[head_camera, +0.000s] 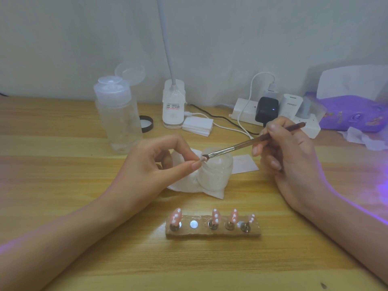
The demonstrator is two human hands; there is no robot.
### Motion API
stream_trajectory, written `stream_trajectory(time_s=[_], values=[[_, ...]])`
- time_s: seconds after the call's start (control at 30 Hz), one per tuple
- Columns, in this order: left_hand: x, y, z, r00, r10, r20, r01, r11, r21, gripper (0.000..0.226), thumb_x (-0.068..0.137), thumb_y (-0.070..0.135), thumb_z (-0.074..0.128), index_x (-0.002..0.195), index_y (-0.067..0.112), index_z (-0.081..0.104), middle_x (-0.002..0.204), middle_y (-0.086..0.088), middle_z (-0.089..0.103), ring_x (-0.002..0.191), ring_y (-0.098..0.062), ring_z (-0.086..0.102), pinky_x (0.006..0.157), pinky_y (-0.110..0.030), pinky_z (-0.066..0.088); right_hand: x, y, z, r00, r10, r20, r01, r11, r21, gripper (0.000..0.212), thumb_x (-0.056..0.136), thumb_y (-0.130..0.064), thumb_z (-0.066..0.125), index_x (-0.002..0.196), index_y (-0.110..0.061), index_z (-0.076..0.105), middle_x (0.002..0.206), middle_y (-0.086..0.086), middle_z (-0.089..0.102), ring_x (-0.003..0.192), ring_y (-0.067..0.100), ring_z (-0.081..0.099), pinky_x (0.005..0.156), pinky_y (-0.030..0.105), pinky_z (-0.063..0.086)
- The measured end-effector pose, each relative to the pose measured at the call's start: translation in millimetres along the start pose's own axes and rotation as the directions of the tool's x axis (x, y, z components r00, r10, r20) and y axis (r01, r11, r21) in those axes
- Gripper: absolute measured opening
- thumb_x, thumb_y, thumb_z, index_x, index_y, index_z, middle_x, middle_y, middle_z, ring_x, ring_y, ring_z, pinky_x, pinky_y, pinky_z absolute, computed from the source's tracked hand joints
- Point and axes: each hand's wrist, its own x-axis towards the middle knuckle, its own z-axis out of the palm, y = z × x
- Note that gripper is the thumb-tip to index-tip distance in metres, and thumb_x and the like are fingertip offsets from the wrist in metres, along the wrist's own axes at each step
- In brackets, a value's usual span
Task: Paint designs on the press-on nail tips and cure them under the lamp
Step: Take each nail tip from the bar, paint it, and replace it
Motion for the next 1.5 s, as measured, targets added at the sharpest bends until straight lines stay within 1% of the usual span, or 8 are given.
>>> stream_trajectory(time_s=[0.13, 0.3, 0.4, 0.63, 0.97, 1.2, 1.37, 1.5], values=[[0.1, 1.6, 0.4, 1.000, -0.007, -0.003, 0.007, 1.000, 0.002, 0.016, 0.077, 0.037, 0.077, 0.074, 0.023, 0.070, 0.054, 0.013, 0.048, 0.051, -0.004, 0.037, 0.051, -0.012, 0.034, 0.4, -1.3, -1.6, 0.998, 0.017, -0.057, -0.016, 1.000, 0.026, 0.033, 0.102, -0.019, 0.048, 0.070, -0.025, 0.056, 0.058, 0.004, 0.062, 0.040, 0.008, 0.029, 0.041, 0.016, 0.026], [0.4, 3.9, -0.2, 0.999, -0.030, 0.023, 0.030, 1.000, -0.011, 0.013, 0.078, 0.032, 0.074, 0.072, 0.023, 0.068, 0.073, -0.020, 0.062, 0.048, -0.007, 0.035, 0.049, -0.013, 0.030, -0.5, -0.9, 0.2, 1.000, -0.024, 0.006, 0.024, 0.999, 0.027, 0.025, 0.095, -0.028, 0.053, 0.070, -0.027, 0.057, 0.059, 0.004, 0.065, 0.040, 0.008, 0.031, 0.041, 0.014, 0.029], [0.5, 3.8, 0.1, 1.000, -0.018, 0.017, 0.019, 1.000, -0.010, 0.013, 0.078, 0.031, 0.075, 0.072, 0.022, 0.068, 0.066, -0.009, 0.058, 0.047, -0.005, 0.035, 0.049, -0.010, 0.029, 0.8, 0.8, -0.6, 0.999, 0.002, -0.038, -0.003, 1.000, -0.029, 0.026, 0.100, -0.024, 0.054, 0.074, -0.022, 0.054, 0.060, 0.004, 0.065, 0.040, 0.008, 0.030, 0.042, 0.013, 0.029], [0.3, 4.2, -0.1, 0.999, -0.019, 0.028, 0.020, 1.000, -0.018, 0.012, 0.078, 0.030, 0.074, 0.071, 0.023, 0.068, 0.076, -0.017, 0.063, 0.047, -0.005, 0.035, 0.049, -0.011, 0.030, 0.4, 0.1, -0.6, 1.000, 0.000, 0.017, -0.001, 1.000, 0.027, 0.024, 0.097, -0.028, 0.055, 0.073, -0.025, 0.057, 0.061, 0.004, 0.066, 0.039, 0.007, 0.031, 0.042, 0.013, 0.030], [0.1, 4.5, 0.1, 1.000, -0.017, 0.026, 0.018, 1.000, -0.016, 0.013, 0.079, 0.029, 0.074, 0.073, 0.019, 0.068, 0.063, -0.009, 0.056, 0.047, -0.005, 0.034, 0.048, -0.010, 0.029, 0.1, -0.4, -0.3, 1.000, 0.001, 0.026, -0.002, 1.000, 0.022, 0.027, 0.097, -0.027, 0.053, 0.070, -0.027, 0.058, 0.061, 0.004, 0.066, 0.039, 0.007, 0.031, 0.041, 0.013, 0.030], [-0.7, 5.4, -0.2, 0.999, -0.026, 0.023, 0.027, 0.999, -0.029, 0.013, 0.079, 0.030, 0.074, 0.072, 0.021, 0.067, 0.075, -0.017, 0.061, 0.048, -0.007, 0.036, 0.047, -0.012, 0.030, 0.7, -0.8, -1.6, 0.999, 0.029, -0.019, -0.028, 0.998, 0.052, 0.031, 0.098, -0.025, 0.053, 0.068, -0.028, 0.060, 0.060, 0.003, 0.064, 0.039, 0.006, 0.030, 0.040, 0.013, 0.028], [-1.1, 5.7, 1.2, 0.999, -0.027, 0.017, 0.027, 0.999, -0.027, 0.017, 0.081, 0.023, 0.080, 0.073, 0.016, 0.067, 0.053, 0.013, 0.050, 0.045, -0.003, 0.033, 0.047, -0.007, 0.028, 1.3, 0.5, -0.6, 0.996, 0.062, -0.057, -0.062, 0.998, 0.002, 0.032, 0.101, -0.018, 0.049, 0.071, -0.023, 0.056, 0.057, 0.004, 0.063, 0.039, 0.007, 0.027, 0.039, 0.015, 0.025], [-0.8, 6.3, 0.1, 0.999, -0.029, 0.028, 0.030, 0.999, -0.028, 0.013, 0.080, 0.029, 0.073, 0.073, 0.020, 0.067, 0.069, -0.008, 0.061, 0.047, -0.006, 0.035, 0.047, -0.010, 0.030, 0.0, -1.3, -1.7, 0.999, 0.032, -0.022, -0.031, 0.998, 0.056, 0.032, 0.100, -0.023, 0.051, 0.069, -0.027, 0.059, 0.059, 0.003, 0.064, 0.040, 0.007, 0.028, 0.040, 0.014, 0.027]])
